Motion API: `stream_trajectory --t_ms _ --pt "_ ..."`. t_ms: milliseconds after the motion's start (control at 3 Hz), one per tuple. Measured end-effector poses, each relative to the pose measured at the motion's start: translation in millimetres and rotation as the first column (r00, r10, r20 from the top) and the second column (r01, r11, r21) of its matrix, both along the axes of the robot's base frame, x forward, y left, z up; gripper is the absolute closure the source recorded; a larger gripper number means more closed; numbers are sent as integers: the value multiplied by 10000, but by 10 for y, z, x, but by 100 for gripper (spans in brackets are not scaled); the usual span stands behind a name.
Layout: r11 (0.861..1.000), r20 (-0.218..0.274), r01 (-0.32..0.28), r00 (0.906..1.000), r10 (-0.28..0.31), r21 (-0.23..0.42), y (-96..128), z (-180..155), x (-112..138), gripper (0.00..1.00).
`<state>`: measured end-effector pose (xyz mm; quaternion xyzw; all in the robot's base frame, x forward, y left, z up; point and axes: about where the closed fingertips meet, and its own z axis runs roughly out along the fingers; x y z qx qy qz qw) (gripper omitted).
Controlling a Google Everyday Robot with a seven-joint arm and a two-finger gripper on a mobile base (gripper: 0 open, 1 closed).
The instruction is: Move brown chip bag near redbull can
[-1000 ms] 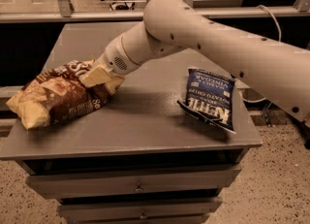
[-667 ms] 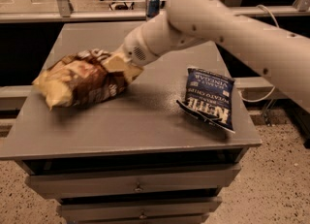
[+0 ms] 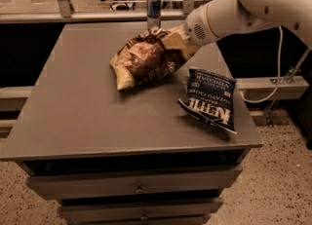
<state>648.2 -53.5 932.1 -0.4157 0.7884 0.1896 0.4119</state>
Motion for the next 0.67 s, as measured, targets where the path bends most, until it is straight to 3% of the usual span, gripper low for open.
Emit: stream_trajectory --t_ms 667 --pt "9992 146 298 9995 -294 -280 -25 -3 17 100"
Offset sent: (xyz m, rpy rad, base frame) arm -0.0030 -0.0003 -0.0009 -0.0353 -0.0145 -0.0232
